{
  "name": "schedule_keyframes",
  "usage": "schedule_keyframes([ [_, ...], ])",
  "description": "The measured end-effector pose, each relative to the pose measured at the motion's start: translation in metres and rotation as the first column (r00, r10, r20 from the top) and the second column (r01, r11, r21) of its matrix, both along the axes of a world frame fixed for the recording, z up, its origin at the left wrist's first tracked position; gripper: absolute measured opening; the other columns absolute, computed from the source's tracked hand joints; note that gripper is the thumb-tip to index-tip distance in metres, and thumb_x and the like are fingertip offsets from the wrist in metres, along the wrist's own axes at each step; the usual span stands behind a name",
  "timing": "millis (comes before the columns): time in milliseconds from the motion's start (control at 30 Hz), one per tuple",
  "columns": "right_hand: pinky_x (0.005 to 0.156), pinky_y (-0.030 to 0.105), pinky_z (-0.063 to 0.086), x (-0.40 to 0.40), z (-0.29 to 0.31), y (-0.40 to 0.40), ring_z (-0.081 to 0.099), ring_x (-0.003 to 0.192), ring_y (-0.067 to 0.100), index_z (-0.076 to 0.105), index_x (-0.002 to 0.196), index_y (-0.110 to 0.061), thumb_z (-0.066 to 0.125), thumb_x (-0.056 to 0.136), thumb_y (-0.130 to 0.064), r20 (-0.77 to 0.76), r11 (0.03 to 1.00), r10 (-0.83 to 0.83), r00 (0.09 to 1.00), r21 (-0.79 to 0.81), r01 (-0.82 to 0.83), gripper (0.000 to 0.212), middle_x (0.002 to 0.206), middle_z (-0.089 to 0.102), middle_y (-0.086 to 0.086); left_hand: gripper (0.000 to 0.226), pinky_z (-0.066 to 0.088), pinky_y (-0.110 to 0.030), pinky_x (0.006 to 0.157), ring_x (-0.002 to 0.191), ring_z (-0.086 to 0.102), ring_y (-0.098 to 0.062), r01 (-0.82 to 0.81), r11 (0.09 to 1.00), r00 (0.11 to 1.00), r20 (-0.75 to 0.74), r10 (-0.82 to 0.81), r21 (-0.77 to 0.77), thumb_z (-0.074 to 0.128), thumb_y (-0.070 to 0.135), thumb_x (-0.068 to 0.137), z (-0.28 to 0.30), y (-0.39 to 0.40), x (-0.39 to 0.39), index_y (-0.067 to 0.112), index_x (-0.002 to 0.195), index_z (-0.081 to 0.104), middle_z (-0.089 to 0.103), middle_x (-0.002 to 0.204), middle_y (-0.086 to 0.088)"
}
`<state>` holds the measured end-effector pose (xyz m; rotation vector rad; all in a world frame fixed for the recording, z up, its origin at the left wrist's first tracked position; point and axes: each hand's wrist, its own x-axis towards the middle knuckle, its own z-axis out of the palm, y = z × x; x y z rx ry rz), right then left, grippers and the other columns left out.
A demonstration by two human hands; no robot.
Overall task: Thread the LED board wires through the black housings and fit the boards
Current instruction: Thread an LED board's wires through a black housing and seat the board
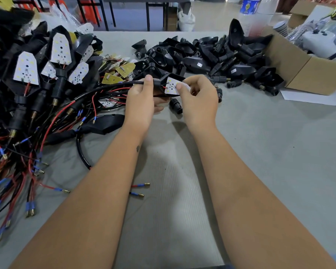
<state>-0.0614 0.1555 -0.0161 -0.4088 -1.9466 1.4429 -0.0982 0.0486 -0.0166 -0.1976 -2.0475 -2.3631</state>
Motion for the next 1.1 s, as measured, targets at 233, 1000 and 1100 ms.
schedule_keyframes([
  [233, 0.072, 0.014, 0.042, 0.004, 0.006, 0.002, 0.053, 0.083, 0.008, 0.052, 0.12, -0.023, 0.074, 0.083, -0.018, -0.003, 0.995, 0.096, 0.995, -0.033, -0.096, 0.043, 0.095, 0.056, 0.001, 0.032, 0.035, -0.023, 0.043, 0.045, 0.061, -0.014, -0.031, 0.999, 0.999, 0.041, 0.03, 0.024, 0.037, 0.043, 0.103, 0.001, -0.004, -0.004, 0.019, 0.088, 0.05, 0.067, 0.054, -0.001],
  [1000, 0.058, 0.024, 0.042, 0.005, 0.011, 0.006, 0.052, 0.055, 0.009, 0.071, 0.085, -0.007, 0.058, 0.095, -0.02, -0.024, 0.833, 0.446, 0.895, -0.356, -0.424, 0.021, 0.055, 0.057, -0.008, 0.029, 0.045, -0.022, 0.075, 0.067, 0.055, -0.007, 0.34, 0.806, 0.915, -0.026, -0.402, -0.484, 0.049, 0.028, 0.094, 0.008, 0.003, 0.015, 0.024, 0.067, 0.059, 0.061, 0.069, 0.007],
  [1100, 0.074, 0.025, 0.05, 0.002, 0.008, 0.006, 0.06, 0.073, 0.01, 0.072, 0.086, -0.01, 0.064, 0.09, -0.01, -0.015, 0.883, 0.414, 0.91, -0.236, -0.406, 0.009, 0.071, 0.066, -0.003, 0.034, 0.038, -0.007, 0.055, 0.062, 0.044, 0.001, 0.316, 0.69, 0.894, -0.039, -0.447, -0.651, 0.039, 0.019, 0.103, 0.009, 0.007, 0.019, 0.025, 0.071, 0.05, 0.049, 0.071, 0.01],
])
